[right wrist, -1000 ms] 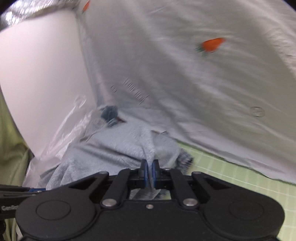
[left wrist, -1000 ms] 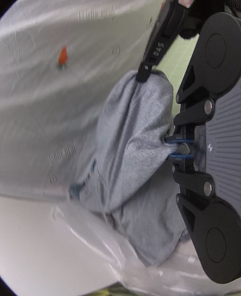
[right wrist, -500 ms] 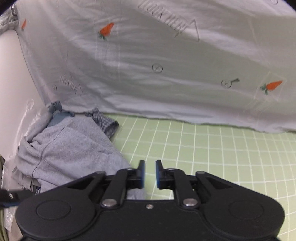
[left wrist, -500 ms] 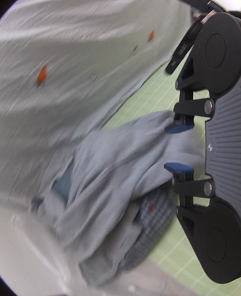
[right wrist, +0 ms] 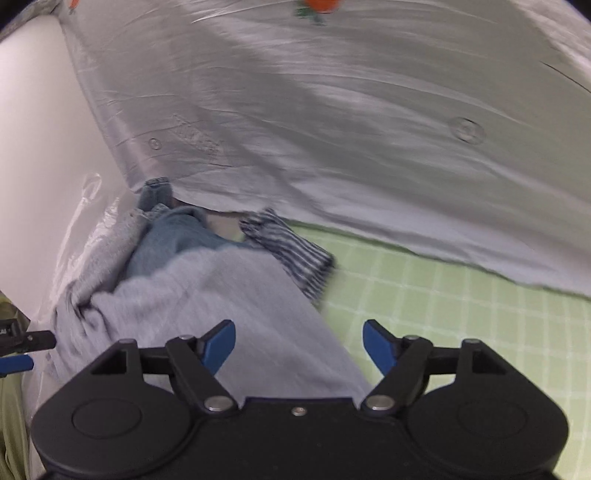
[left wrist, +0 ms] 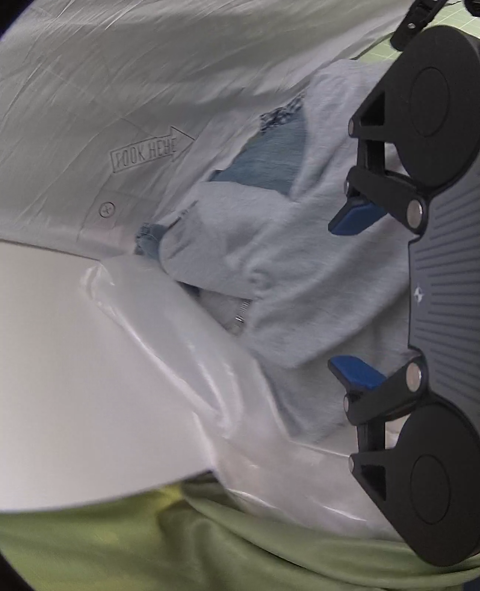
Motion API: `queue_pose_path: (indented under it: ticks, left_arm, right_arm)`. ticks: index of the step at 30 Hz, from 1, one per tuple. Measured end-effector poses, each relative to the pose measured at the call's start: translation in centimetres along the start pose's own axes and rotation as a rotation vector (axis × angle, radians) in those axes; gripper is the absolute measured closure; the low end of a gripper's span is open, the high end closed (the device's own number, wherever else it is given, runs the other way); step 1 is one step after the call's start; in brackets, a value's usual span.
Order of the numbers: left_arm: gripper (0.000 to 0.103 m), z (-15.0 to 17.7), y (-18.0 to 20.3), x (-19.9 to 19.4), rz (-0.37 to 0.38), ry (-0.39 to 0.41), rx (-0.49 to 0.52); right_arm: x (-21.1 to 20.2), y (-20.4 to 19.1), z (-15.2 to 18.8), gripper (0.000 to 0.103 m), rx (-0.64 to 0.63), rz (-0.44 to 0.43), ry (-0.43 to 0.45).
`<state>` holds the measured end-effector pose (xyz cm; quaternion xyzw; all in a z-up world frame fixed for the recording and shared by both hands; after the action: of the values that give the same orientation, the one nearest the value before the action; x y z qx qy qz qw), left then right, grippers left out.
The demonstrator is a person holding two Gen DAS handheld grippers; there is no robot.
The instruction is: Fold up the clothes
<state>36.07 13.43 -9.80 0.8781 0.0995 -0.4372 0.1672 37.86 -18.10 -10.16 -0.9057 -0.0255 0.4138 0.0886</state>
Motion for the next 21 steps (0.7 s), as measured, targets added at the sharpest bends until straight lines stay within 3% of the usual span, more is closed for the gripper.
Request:
queue_pose_path:
  ticks: [4, 6, 8, 9, 10, 11, 12, 13, 14, 17, 21]
  left_arm:
    - [0.015, -1.0, 1.2, 3.2, 0.02, -0.03, -0.004]
    - [0.016, -0.9, 1.2, 4.2, 0.027, -0.037, -0.058]
    - [0.03, -0.6, 1.5, 4.4, 0.028, -0.027, -0.062]
    - [0.043, -0.4, 1.7, 4.5, 0.028, -0.022, -0.059]
    - [0.056, -0.3, 1.9, 4.6, 0.028, -0.017, -0.057]
    - [0.062, -0.1, 2.3, 4.4, 0.028, -0.01, -0.043]
    - [0.074, 0.1, 2.8, 3.9, 0.025, -0.003, -0.022]
    - [0.083, 0.2, 3.1, 3.4, 0.026, 0.008, -0.013]
    - [0.084, 0.3, 3.4, 2.7, 0.028, 0.019, -0.008]
    - [0.089, 0.6, 4.1, 0.1, 0.043, 0.062, 0.005]
    - [0.091, 1.8, 4.7, -5.3, 0.1, 0.126, 0.03]
  right_arm:
    - [4.0, -3.1, -2.4, 0.02, -0.021, -0.072, -0.043]
    - [5.9, -3.9, -2.5, 0.019, 0.003, -0.088, -0.09]
    - [6.4, -4.0, -2.2, 0.018, 0.051, -0.113, -0.104]
    - [6.7, -4.0, -2.1, 0.02, 0.075, -0.125, -0.11]
    - [6.6, -4.0, -1.9, 0.036, 0.083, -0.155, -0.113]
    - [6.5, -4.0, -1.7, 0.062, 0.09, -0.187, -0.117]
    - [6.3, -4.2, -1.6, 0.068, 0.078, -0.197, -0.12]
    - [5.8, -4.4, -1.5, 0.081, 0.05, -0.179, -0.106]
    - [5.1, -4.7, -1.3, 0.09, 0.015, -0.171, -0.089]
    - [2.3, -5.0, -1.2, 0.096, -0.033, -0.173, -0.024]
    - [-3.2, -3.7, -0.6, 0.097, 0.022, -0.23, 0.058]
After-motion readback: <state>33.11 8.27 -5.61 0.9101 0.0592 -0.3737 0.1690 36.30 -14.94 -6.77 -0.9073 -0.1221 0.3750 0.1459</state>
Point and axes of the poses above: each gripper's, at about its wrist camera, not at the fingertips, and x roughly the way its jaws point, y to its right, z to its underside, the point moved 5 cm from there along x, roughly the way its jaws point, and after that the axes turned 3 degrees about z, right-handed, at the moved point
